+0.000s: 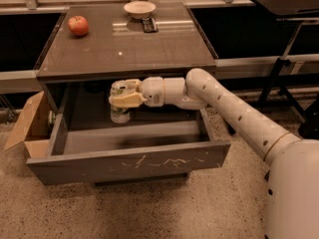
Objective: Place 7up can into top drawer
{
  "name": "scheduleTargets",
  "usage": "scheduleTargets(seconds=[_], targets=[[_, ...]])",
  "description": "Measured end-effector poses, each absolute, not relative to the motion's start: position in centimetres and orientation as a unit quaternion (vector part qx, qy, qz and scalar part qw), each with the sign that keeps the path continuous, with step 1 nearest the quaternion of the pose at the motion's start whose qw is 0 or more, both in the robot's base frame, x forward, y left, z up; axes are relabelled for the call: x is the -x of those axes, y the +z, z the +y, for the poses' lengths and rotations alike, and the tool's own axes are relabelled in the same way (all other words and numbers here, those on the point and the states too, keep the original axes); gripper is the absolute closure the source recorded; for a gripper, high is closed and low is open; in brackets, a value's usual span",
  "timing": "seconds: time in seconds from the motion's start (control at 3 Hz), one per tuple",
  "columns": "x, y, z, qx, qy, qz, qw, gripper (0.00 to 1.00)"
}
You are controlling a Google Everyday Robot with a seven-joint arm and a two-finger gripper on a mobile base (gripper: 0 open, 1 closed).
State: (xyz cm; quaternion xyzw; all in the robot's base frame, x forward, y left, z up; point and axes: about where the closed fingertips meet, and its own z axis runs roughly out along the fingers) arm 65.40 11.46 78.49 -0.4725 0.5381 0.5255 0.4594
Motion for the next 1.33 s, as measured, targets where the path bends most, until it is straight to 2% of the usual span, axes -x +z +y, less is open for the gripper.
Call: scheduleTargets(seconds=[0.33, 1.0, 1.33], targets=[[-65.8, 72.3, 12.0, 0.478, 0.533, 0.555, 0.423, 1.00], [-67.4, 69.0, 11.7, 0.509, 0.499, 0.586, 0.386, 1.00], [-67.5, 68.2, 11.5, 0.512, 0.487, 0.600, 0.375, 0.81]])
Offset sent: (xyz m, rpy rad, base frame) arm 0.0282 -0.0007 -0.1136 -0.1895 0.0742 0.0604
